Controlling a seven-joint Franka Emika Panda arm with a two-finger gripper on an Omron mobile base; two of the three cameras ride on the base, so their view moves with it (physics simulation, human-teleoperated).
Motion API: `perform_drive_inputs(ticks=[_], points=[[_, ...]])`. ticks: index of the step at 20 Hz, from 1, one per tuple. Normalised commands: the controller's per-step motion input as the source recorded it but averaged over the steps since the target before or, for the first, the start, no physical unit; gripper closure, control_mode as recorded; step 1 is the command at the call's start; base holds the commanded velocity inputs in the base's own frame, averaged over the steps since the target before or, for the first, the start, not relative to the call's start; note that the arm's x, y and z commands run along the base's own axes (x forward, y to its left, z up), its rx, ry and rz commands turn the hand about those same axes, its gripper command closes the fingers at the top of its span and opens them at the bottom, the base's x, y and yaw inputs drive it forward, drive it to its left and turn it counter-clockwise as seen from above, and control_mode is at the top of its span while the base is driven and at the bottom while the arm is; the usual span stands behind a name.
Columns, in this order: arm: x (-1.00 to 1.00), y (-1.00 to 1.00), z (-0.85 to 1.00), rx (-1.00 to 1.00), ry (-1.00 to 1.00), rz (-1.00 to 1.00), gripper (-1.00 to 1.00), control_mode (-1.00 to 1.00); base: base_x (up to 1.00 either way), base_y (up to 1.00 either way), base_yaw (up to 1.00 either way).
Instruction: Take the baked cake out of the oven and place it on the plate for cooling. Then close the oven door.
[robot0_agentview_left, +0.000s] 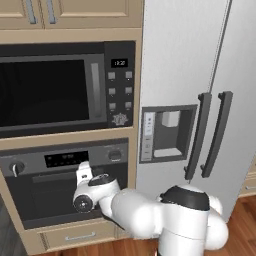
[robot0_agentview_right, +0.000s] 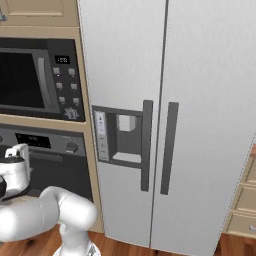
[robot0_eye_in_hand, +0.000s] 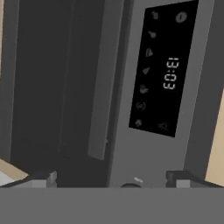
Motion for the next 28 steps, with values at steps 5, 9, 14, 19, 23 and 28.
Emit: perform_drive_inputs(ticks=[5,9,14,19,23,28], points=[[0.46,0.01,-0.22,0.00,-0.02,0.00,-1.00,-1.00,0.00,0.00,0.00],[0.27,0.10,-0.31,-0.01,-0.08,-0.07,-1.00,-1.00,0.00,0.00,0.00],[0.29,0.20,-0.28,0.00,-0.08,-0.13,-1.00,-1.00,0.00,0.00,0.00],[0.28,0.19,-0.28,0.00,-0.08,-0.10,-1.00,-1.00,0.00,0.00,0.00],[0.34,0.06,-0.32,-0.03,-0.10,-0.01,-1.00,-1.00,0.00,0.00,0.00],[0.41,0.00,-0.29,-0.02,-0.07,0.00,-1.00,-1.00,0.00,0.00,0.00]])
